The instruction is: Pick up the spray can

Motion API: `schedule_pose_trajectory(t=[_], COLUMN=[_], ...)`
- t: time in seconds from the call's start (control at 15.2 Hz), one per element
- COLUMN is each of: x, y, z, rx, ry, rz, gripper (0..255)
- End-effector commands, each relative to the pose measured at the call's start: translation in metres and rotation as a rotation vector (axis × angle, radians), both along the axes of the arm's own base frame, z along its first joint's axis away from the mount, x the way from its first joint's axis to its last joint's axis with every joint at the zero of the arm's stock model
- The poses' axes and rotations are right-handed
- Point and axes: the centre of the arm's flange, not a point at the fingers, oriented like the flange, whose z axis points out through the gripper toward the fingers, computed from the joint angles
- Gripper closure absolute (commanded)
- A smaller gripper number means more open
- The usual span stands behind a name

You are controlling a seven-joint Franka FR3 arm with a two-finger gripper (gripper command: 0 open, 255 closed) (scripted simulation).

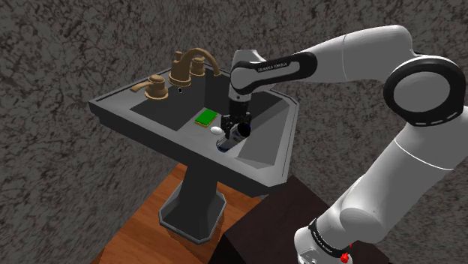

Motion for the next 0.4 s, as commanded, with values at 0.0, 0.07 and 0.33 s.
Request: schedule_pose_trajectory(t=[0.0, 0.07, 0.33], x=[0.001, 0.001, 0.001], y=[-0.001, -0.001, -0.001], z=[0.01, 0.015, 0.026], rx=[0.0, 0.0, 0.0], ry=[0.0, 0.0, 0.0], rz=[0.0, 0.0, 0.0], gripper=[255, 255, 255])
